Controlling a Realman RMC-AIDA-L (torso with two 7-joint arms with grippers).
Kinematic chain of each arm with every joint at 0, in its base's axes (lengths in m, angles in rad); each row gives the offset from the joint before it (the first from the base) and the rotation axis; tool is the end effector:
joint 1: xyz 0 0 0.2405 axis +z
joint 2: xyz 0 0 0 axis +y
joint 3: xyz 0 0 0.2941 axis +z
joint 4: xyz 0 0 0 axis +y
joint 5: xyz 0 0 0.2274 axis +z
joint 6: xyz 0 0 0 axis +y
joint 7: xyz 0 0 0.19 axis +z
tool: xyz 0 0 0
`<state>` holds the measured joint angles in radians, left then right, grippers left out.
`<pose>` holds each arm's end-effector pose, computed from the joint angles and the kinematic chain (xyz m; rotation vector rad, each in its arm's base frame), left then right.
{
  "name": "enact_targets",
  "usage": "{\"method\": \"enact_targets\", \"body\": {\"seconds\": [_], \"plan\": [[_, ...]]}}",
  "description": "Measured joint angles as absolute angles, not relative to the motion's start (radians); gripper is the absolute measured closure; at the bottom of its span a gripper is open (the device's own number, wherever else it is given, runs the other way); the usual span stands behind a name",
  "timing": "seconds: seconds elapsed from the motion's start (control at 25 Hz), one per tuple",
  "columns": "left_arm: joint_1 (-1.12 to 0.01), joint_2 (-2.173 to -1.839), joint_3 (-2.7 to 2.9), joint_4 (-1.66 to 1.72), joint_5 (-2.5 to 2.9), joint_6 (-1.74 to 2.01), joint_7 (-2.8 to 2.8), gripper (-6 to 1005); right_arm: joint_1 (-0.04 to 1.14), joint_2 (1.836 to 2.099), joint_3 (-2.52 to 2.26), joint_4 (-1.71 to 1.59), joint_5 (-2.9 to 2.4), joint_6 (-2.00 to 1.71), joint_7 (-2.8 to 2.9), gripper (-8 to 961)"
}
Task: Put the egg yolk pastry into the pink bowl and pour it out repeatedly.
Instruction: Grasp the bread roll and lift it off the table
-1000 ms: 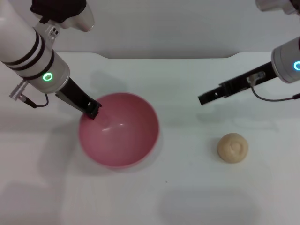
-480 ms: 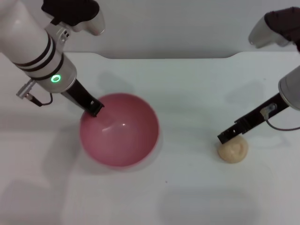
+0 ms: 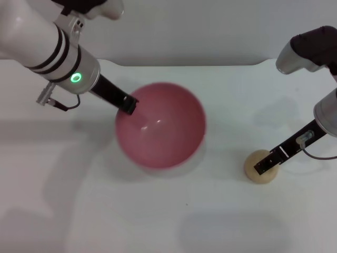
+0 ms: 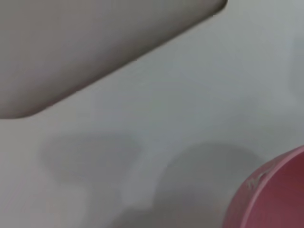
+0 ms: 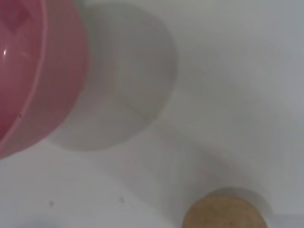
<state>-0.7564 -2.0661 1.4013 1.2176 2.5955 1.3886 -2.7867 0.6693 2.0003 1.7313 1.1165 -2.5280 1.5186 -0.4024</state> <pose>-0.1800 0.4504 -0.0694 -2.4498 -1.0293 0.3310 0.2560 0.4075 -0.0603 -2.4662 1.2676 -0.5534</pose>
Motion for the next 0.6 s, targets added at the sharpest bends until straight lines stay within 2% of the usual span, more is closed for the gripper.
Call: {"method": "enact_targets", "body": {"seconds": [0.28,0.6], "plan": [[-0.753,-2.062,1.4,1.228,2.593,1.379,-2.815,999,0.67,2.012,1.728,1.091,-2.556,1.472,-0.409,360],[-0.757,-2.058,1.401,1.241,2.598,1.409,-2.809,999,0.688,2.036,1.721,0.995,-2.557,1.384,-0.45,410]]}}
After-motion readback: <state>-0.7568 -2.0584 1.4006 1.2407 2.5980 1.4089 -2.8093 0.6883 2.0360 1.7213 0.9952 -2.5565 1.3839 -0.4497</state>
